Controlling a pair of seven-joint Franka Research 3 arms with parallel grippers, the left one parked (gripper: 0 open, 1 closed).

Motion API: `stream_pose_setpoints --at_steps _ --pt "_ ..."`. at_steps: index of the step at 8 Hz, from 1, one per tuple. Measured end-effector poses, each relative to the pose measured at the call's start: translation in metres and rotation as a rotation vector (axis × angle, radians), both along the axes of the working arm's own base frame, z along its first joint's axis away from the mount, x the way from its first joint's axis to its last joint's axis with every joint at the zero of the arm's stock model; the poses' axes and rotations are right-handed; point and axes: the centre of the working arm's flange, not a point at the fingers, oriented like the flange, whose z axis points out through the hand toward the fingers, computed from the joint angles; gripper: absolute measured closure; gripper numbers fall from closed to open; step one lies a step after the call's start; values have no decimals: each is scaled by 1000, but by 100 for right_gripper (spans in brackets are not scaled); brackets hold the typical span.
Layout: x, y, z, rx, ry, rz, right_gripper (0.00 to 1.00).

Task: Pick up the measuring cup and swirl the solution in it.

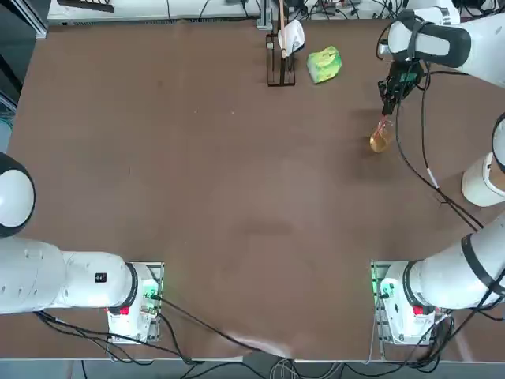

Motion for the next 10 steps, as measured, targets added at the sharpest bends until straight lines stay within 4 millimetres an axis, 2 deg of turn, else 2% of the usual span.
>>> stream_pose_setpoints --at_steps 4,10 --pt "-17 -2 -19 -12 65 -5 98" --pt "-10 -37 -17 -25 20 -40 98"
